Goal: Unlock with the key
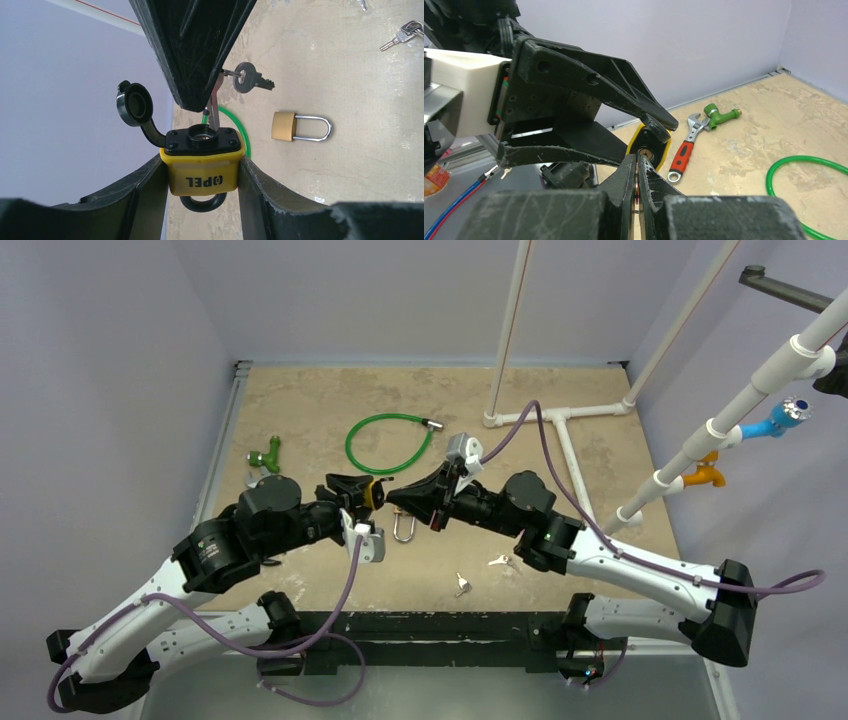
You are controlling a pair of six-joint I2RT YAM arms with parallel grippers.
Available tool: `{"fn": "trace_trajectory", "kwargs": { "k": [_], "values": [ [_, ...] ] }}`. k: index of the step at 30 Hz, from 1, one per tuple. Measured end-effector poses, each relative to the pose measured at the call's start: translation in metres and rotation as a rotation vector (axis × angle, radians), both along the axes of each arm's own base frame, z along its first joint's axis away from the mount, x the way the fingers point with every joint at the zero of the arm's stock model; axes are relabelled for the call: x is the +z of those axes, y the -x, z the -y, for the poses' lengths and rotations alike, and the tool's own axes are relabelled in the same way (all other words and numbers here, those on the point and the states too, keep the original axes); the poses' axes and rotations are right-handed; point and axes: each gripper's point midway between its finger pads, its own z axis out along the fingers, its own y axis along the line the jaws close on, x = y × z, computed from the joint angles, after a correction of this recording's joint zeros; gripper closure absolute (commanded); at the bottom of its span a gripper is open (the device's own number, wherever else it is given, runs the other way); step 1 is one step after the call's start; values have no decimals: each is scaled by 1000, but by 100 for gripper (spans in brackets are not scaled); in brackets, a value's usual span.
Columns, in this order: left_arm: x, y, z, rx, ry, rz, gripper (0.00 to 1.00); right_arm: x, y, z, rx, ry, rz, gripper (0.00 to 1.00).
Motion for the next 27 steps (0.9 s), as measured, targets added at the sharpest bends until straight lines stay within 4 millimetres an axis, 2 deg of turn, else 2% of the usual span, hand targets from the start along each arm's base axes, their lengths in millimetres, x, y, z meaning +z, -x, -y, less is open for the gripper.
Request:
{"fn": "trace_trajectory", "kwargs": {
  "k": [10, 27],
  "values": [
    [-2, 4, -1, -14, -5, -9, 100, -7, -4, -5, -6, 17, 4, 100],
    [0, 3, -4, -5, -6, 6, 100, 1, -10, -11, -18, -12, 13, 100]
  ]
}}
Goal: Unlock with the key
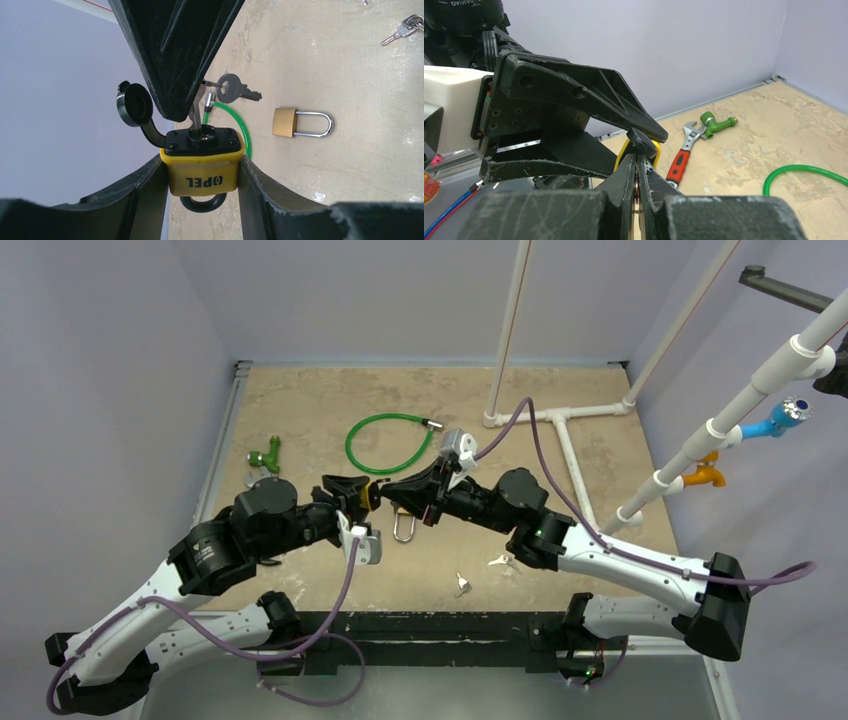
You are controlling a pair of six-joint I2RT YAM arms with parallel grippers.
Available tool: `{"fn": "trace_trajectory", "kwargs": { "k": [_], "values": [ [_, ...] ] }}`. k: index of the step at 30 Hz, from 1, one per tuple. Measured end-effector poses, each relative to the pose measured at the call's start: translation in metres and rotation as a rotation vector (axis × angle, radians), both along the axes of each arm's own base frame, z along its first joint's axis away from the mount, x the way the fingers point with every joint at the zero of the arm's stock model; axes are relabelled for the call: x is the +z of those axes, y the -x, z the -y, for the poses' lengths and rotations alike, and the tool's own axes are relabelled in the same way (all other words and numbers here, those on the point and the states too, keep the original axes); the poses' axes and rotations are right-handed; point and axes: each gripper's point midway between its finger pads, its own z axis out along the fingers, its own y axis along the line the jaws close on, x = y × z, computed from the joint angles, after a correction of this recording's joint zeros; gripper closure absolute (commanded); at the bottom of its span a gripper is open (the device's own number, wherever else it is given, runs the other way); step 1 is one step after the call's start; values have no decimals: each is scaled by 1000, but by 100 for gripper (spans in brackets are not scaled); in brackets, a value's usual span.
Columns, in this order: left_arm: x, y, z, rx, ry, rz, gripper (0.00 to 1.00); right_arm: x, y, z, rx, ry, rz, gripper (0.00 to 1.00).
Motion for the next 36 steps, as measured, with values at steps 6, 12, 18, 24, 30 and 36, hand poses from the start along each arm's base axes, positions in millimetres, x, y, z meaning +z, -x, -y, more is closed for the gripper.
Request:
{"fn": "trace_trajectory", "kwargs": {
  "k": [6, 12, 18, 24, 30, 36],
  "values": [
    [0, -1, -2, 6, -5, 10, 100, 0, 1, -3, 10, -4, 2, 100],
    [0, -1, -2, 5, -9, 16, 100, 0, 1, -3, 11, -4, 1, 100],
    [1, -2, -2, 6, -11, 19, 100, 1, 4, -4, 18, -7, -5, 100],
    [3, -4, 0, 6, -5, 32, 100, 2, 6, -3, 19, -11, -7, 100],
    [5, -5, 0, 8, -5, 40, 100, 2, 6, -3, 14, -14, -7, 100],
    [5, -5, -1, 9, -8, 43, 100, 0, 4, -2, -3, -7, -7, 100]
  ]
}}
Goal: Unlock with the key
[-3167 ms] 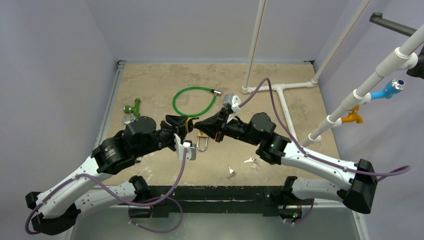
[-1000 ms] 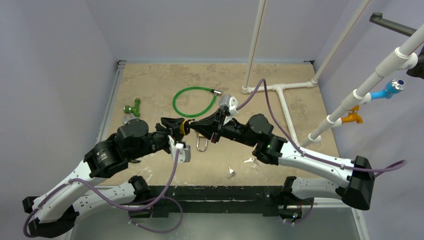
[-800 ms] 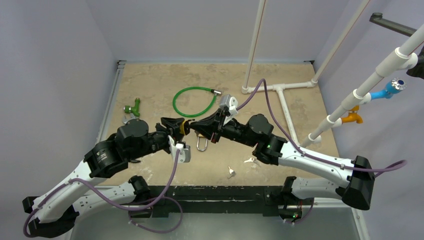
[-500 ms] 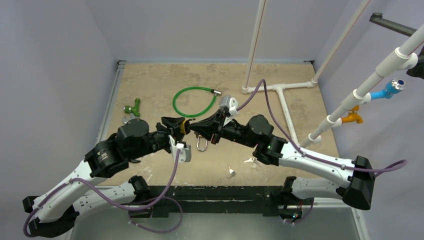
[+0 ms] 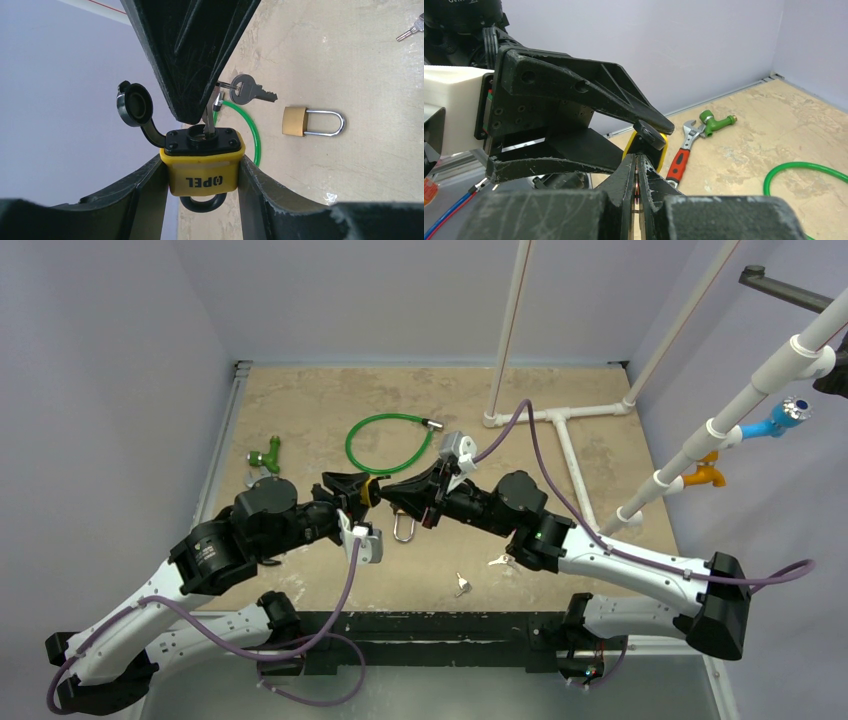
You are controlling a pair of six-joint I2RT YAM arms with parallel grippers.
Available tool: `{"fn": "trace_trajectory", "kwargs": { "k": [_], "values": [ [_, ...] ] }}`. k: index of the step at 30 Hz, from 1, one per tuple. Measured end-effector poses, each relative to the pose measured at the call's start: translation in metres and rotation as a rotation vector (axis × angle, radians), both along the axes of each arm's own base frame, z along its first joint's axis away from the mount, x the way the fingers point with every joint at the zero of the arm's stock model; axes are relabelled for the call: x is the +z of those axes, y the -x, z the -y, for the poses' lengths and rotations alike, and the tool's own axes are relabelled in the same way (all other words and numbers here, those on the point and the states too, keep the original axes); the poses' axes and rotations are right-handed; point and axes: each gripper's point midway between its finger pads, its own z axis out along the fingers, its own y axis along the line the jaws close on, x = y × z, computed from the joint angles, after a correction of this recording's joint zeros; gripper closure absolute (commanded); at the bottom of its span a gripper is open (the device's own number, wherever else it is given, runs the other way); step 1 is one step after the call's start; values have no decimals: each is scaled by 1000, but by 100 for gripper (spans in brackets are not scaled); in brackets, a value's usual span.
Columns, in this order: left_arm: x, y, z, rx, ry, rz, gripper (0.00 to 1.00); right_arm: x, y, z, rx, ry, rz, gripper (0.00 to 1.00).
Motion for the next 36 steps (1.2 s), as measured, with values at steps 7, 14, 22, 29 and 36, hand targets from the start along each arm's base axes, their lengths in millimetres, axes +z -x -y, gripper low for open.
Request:
{"fn": "trace_trajectory", "kwargs": {
  "k": [7, 14, 22, 29, 36],
  "values": [
    [0, 0, 0, 0, 1, 1, 100, -2, -3, 2, -21, 13, 8, 100],
    [0, 0, 1, -1, 0, 0, 100, -3, -4, 1, -26, 10, 7, 100],
    [-1, -3, -3, 19, -9, 3, 100, -3, -7, -4, -22, -2, 9, 100],
    [0, -3, -5, 28, -9, 7, 100, -3, -7, -7, -20, -12, 4, 100],
    [-6, -6, -11, 62, -32, -3, 100, -5, -7, -16, -50, -8, 11, 100]
  ]
}}
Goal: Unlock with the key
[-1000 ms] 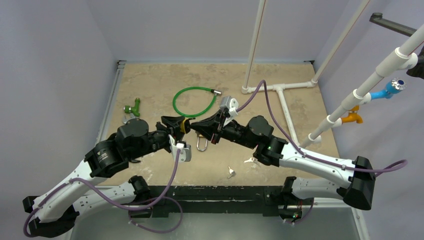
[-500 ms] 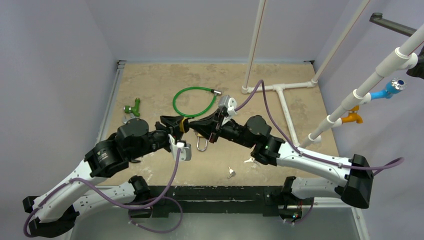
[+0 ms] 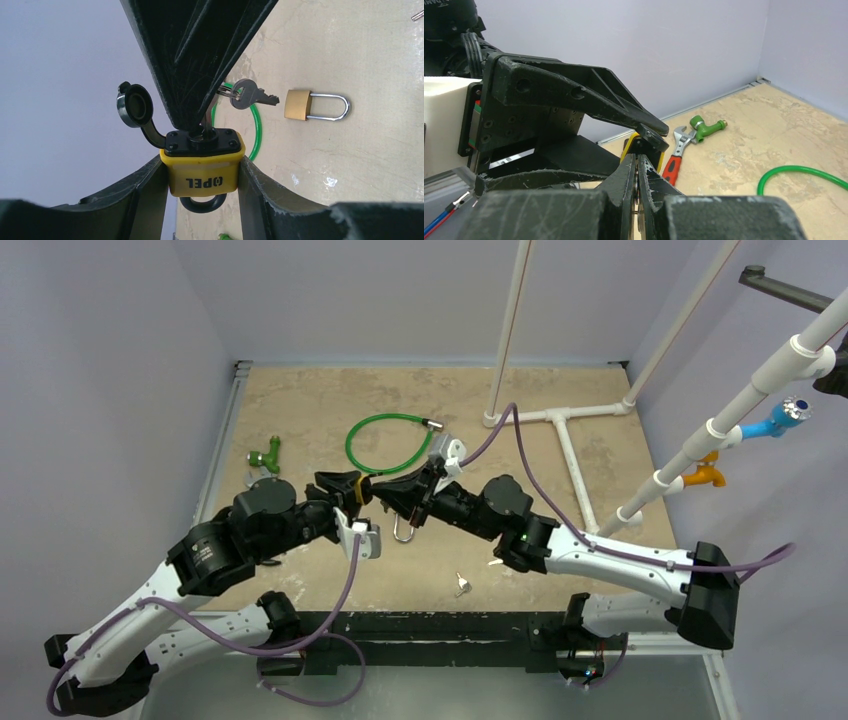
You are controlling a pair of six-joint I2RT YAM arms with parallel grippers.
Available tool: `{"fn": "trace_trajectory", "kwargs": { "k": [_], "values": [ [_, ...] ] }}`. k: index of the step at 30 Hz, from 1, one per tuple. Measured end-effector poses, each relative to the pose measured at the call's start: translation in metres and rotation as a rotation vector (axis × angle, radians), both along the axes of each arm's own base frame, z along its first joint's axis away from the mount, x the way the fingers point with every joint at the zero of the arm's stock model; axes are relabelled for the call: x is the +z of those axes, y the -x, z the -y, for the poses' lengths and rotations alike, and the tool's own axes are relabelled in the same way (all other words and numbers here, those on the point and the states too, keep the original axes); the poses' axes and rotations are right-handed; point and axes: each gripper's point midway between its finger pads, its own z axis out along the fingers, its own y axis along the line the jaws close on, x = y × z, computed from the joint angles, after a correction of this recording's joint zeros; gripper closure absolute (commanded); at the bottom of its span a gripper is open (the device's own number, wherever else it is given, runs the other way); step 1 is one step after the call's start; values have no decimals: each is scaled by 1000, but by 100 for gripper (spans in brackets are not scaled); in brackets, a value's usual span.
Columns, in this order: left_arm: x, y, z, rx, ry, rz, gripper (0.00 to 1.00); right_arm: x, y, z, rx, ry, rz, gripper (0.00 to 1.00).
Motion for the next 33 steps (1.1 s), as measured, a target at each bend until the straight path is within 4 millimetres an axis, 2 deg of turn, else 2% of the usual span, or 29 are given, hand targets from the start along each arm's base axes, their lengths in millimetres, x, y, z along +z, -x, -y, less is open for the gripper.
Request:
{"fn": "trace_trajectory", "kwargs": {
  "k": [9, 23, 33],
  "values": [
    [-2, -6, 0, 51, 21, -28, 100, 0, -5, 1, -90, -8, 2, 100],
    [2, -6, 0, 70, 63, -59, 100, 2, -9, 2, -118, -74, -10, 100],
    [-11, 10, -4, -21, -20, -59, 100, -6, -1, -8, -69, -59, -28, 100]
  ]
}}
